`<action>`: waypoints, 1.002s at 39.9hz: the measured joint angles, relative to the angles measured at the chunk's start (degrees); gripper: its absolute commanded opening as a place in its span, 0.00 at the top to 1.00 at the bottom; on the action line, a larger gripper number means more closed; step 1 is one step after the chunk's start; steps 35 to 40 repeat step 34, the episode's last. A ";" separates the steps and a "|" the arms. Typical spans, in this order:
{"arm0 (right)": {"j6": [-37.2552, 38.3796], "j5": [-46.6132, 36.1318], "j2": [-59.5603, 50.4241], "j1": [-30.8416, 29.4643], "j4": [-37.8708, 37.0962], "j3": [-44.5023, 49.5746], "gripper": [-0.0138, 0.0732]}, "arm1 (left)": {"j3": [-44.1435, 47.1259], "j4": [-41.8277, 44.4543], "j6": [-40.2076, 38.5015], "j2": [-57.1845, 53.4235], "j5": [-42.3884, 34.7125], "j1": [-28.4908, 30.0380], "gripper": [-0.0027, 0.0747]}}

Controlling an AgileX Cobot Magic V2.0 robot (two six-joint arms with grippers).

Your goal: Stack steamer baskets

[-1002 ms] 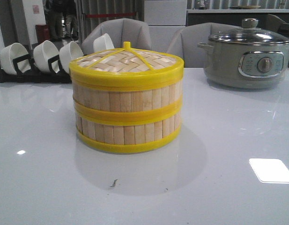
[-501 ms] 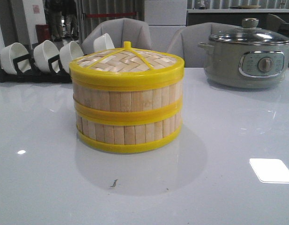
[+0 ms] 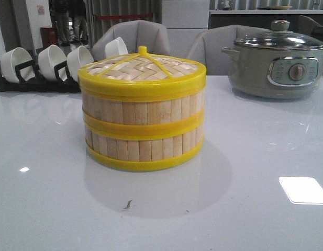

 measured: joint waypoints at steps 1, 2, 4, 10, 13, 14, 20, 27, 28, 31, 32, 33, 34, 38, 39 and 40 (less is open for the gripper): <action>-0.45 0.00 0.00 0.00 0.26 0.00 0.79 | 0.00 0.00 0.00 0.00 0.00 0.00 0.86; -0.73 0.00 0.00 0.00 0.41 0.00 0.79 | 0.00 0.00 0.00 0.00 0.00 0.00 0.86; -1.12 0.00 0.00 0.00 0.67 0.00 0.79 | 0.00 0.00 0.00 0.00 0.00 0.00 0.86; -1.43 0.00 0.00 0.00 0.92 0.00 0.79 | 0.00 0.00 0.00 0.00 0.00 0.00 0.86; -1.43 0.00 0.00 0.00 0.92 0.00 0.79 | 0.00 0.00 0.00 0.00 0.00 0.00 0.86; -1.43 0.00 0.00 0.00 0.92 0.00 0.79 | 0.00 0.00 0.00 0.00 0.00 0.00 0.86; -1.43 0.03 0.00 0.00 0.92 0.00 0.79 | 0.00 0.00 0.00 0.00 0.00 0.00 0.86; -1.43 0.03 0.00 0.00 0.92 0.00 0.79 | 0.00 0.00 0.00 0.00 0.00 0.00 0.86; -1.43 0.03 0.00 0.00 0.92 0.00 0.79 | 0.00 0.00 0.00 0.00 0.00 0.00 0.86; -1.43 0.13 0.00 0.00 0.92 0.00 0.79 | 0.00 0.00 0.00 0.00 0.00 0.00 0.86; -1.43 0.13 0.00 0.00 0.92 0.00 0.79 | 0.00 0.00 0.00 0.00 0.00 0.00 0.86; -1.48 0.13 0.00 0.00 0.92 0.00 0.79 | 0.00 0.00 0.00 0.00 0.00 0.00 0.86; -1.48 0.13 0.00 0.00 0.92 0.00 0.79 | 0.00 0.00 0.00 0.00 0.00 0.00 0.86; -1.48 0.13 0.00 0.00 0.92 0.00 0.79 | 0.00 0.00 0.00 0.00 0.00 0.00 0.86; -1.48 0.13 0.00 0.00 0.92 0.00 0.79 | 0.00 0.00 0.00 0.00 0.00 0.00 0.86; -1.48 0.13 0.00 0.00 0.92 0.00 0.79 | 0.00 0.00 0.00 0.00 0.00 0.00 0.86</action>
